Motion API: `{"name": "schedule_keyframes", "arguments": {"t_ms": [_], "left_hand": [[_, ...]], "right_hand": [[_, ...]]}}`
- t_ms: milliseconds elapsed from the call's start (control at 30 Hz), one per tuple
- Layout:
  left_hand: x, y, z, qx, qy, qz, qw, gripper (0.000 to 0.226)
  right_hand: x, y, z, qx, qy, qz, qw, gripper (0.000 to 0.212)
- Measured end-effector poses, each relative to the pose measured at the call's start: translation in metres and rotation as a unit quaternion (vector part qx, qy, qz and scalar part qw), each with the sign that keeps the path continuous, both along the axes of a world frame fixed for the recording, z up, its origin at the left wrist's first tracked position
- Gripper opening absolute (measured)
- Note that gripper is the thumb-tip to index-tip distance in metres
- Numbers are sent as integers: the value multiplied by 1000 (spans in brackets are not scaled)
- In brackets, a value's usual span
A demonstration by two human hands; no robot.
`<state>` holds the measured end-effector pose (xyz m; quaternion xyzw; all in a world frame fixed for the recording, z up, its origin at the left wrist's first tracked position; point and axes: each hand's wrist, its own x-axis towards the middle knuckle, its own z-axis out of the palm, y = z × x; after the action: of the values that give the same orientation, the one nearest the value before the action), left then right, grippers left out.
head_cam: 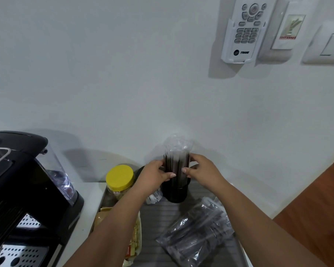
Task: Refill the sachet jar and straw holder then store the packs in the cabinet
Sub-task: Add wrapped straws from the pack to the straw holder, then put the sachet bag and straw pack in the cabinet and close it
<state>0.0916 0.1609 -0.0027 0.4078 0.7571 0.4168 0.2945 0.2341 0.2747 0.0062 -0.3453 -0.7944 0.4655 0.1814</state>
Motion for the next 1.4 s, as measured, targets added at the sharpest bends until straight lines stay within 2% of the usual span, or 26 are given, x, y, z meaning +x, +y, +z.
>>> {"name": "schedule_keyframes", "arguments": {"t_ms": [233, 400, 533, 767, 900, 1067, 1267, 1400], "left_hand": [[5, -6, -8, 8, 39, 28, 999, 45], [13, -17, -9, 37, 94, 71, 992, 29], [12, -29, -16, 28, 111, 78, 990, 46], [61, -83, -16, 57, 235, 74, 968, 32], [99, -134, -30, 44, 267, 14, 963, 35], [125, -200, -68, 20, 283, -26, 959, 35], [125, -276, -117, -32, 328, -56, 942, 39], [114, -309, -132, -52, 351, -50, 934, 47]], "right_hand": [[11, 0, -9, 41, -60, -4, 997, 42], [22, 1, -13, 48, -86, -12, 995, 41], [30, -1, -18, 25, -75, -26, 997, 40], [53, -26, -26, 45, -33, -42, 998, 31], [79, -70, -33, 0, 54, -56, 997, 22], [118, -142, -50, -19, 103, -62, 993, 27], [152, -251, -85, -12, 87, -40, 995, 28], [160, -318, -109, -73, 85, -53, 992, 29]]}}
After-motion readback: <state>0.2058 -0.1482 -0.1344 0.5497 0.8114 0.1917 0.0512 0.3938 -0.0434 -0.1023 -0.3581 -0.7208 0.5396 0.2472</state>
